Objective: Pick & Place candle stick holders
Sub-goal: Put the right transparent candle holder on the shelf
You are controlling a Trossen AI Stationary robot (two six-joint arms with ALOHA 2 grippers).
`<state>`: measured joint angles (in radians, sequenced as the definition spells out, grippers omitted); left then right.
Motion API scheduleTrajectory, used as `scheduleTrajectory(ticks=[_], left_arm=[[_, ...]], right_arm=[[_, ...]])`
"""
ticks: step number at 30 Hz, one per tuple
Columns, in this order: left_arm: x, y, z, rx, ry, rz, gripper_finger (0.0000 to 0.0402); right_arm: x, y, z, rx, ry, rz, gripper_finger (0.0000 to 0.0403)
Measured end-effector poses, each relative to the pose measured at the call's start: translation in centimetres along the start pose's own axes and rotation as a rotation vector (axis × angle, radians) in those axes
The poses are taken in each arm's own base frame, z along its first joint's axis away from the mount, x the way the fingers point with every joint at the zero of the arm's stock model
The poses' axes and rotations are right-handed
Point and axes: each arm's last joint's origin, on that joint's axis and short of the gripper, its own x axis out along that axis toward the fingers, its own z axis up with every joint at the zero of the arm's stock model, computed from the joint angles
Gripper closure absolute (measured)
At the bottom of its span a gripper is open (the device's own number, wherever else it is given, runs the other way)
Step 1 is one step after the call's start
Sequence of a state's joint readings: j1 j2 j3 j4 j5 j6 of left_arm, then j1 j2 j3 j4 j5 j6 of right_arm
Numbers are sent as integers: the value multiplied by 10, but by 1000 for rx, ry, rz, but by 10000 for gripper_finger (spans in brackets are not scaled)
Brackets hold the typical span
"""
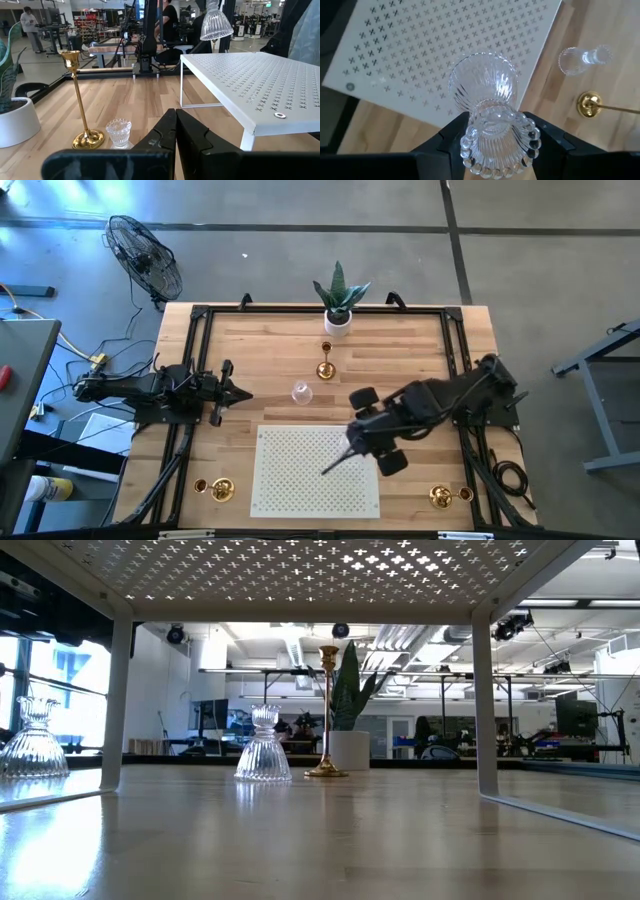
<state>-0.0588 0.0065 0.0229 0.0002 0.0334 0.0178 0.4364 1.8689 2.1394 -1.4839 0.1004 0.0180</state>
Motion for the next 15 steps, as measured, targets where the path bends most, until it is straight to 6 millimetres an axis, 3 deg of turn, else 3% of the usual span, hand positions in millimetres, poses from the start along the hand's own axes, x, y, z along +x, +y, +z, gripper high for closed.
scheduleTrajectory(ticks=[6, 15], left_arm=[[0, 0, 0, 0, 0, 0, 400], [0, 0, 0, 0, 0, 0, 400]], right_arm=[[7, -13, 9, 75, 55, 41, 248], [13, -24, 5, 125, 93, 76, 248]])
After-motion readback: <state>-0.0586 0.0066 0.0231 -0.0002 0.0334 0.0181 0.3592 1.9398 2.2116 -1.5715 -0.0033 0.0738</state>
